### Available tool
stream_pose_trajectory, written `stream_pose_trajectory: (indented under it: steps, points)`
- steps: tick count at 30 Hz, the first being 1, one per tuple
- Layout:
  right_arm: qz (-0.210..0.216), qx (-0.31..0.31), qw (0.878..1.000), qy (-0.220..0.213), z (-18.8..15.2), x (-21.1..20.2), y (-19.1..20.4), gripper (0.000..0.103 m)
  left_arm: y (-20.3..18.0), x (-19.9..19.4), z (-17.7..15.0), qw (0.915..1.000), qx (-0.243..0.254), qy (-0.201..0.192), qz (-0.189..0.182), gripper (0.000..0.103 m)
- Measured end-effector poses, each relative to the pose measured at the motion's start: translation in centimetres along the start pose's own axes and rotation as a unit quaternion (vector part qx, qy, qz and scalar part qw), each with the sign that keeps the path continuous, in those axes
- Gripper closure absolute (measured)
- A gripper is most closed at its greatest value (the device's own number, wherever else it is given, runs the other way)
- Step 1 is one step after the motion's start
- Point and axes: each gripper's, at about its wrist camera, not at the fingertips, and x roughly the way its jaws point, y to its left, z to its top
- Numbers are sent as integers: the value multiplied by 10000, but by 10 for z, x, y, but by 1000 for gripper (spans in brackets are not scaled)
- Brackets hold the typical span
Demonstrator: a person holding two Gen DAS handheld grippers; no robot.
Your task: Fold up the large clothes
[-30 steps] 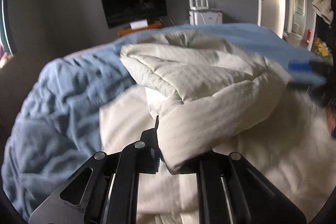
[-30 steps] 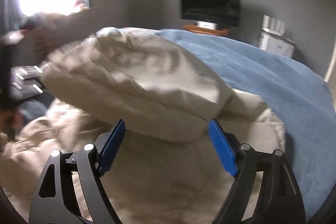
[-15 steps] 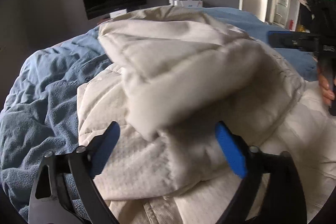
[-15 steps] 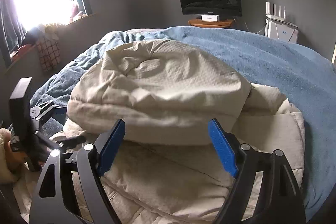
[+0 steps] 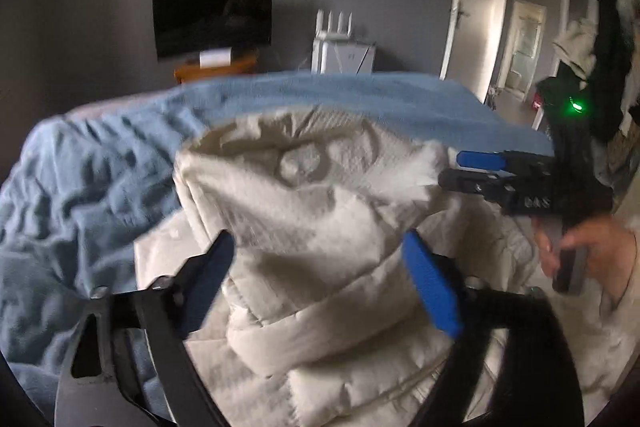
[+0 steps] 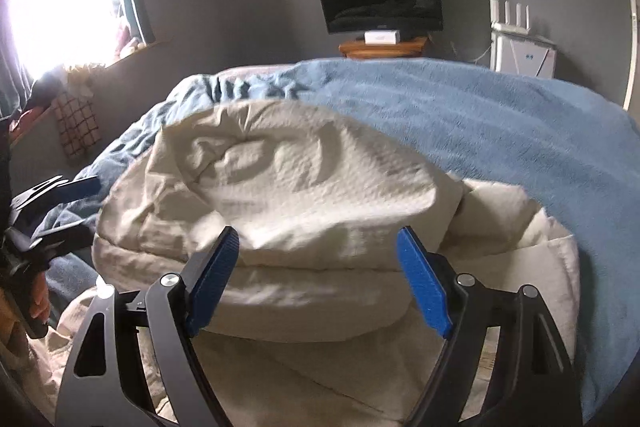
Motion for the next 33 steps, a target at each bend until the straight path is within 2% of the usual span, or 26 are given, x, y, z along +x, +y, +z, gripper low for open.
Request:
stream_pose_trajectory:
  steps: [5, 10, 13, 17, 20, 22, 25, 27, 29, 31, 33]
  points:
    - [130, -259, 9989, 368, -19, 24, 7, 31, 11, 35, -35, 9985, -134, 533, 20, 29]
    - [37, -511, 9967, 622, -45, 44, 10, 31, 8, 53, -65, 9968, 319, 698, 210, 31]
    - [-170, -733, 9945, 733, -55, 52, 17, 31, 8, 60, -73, 9959, 326, 814, 229, 31]
    - [-171, -669, 9949, 738, -59, 55, 14, 30, 5, 43, -64, 9976, 305, 610, 83, 32]
    - [-134, -613, 9955, 715, -61, 55, 11, 30, 7, 24, -41, 9995, 114, 273, -74, 31]
    - [-161, -636, 9953, 713, -62, 56, 12, 30, 7, 25, -19, 9998, 103, 108, 136, 27]
    - [-162, -641, 9952, 723, -62, 57, 11, 31, 12, 37, 15, 9991, 45, 62, 418, 23]
    - [-144, -628, 9953, 722, -63, 58, 9, 30, 16, 49, 32, 9982, 2, 113, 581, 22]
    - [-132, -624, 9954, 719, -63, 58, 8, 30, 32, 71, 40, 9962, -108, 337, 793, 22]
    - [-118, -626, 9954, 711, -63, 59, 7, 30, 46, 92, 33, 9924, -276, 709, 963, 24]
    - [-107, -635, 9954, 709, -64, 60, 7, 30, 53, 106, 19, 9896, -361, 992, 975, 24]
